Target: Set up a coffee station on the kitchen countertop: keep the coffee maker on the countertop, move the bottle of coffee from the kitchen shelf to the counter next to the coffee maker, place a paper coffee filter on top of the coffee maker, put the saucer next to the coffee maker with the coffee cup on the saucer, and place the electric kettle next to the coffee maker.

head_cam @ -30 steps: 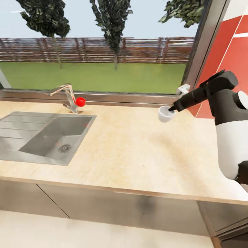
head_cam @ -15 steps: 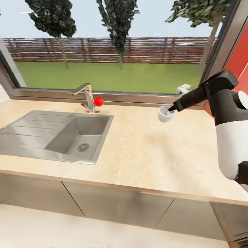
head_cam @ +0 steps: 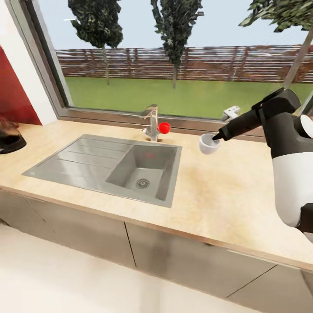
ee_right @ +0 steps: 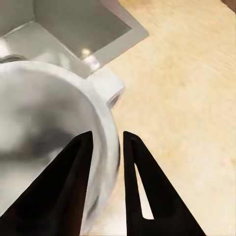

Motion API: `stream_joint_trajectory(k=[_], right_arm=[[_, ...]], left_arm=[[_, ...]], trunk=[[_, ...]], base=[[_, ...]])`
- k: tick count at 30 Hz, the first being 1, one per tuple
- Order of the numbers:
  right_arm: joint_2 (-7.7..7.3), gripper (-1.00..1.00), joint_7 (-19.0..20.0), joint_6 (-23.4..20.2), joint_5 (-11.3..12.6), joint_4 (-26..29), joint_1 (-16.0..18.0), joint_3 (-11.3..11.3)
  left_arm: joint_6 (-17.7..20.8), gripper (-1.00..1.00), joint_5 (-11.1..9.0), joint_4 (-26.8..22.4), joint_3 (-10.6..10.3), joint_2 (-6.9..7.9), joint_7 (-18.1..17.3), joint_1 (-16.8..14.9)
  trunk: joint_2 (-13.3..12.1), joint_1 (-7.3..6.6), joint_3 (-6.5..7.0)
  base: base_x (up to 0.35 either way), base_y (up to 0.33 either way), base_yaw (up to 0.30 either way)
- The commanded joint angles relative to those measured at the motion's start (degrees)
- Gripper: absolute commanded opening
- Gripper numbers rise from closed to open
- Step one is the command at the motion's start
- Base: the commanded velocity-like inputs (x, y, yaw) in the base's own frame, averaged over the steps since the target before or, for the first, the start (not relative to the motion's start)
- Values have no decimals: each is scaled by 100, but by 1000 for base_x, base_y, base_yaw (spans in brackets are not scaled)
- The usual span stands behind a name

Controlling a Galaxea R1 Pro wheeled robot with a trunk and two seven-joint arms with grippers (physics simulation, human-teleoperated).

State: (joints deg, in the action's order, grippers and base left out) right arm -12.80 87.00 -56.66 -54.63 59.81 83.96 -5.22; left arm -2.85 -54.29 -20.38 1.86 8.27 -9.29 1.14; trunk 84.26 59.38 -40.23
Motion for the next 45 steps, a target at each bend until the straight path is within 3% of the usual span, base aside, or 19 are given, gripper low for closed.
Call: stream_joint_trajectory(k=[1,45], right_arm=[[-3,-100,62,-64,-55,5,6,-13],[32,-100,71,-64,-46,13,-29,-23]], left_arm=[[4,100,-37,-2,12,-1,-29,0],[4,100,-37,-7,8,-1,-38,0]], trunk=[[3,1,-4],[3,1,-4]], base=[[63,311,270],[48,306,271]])
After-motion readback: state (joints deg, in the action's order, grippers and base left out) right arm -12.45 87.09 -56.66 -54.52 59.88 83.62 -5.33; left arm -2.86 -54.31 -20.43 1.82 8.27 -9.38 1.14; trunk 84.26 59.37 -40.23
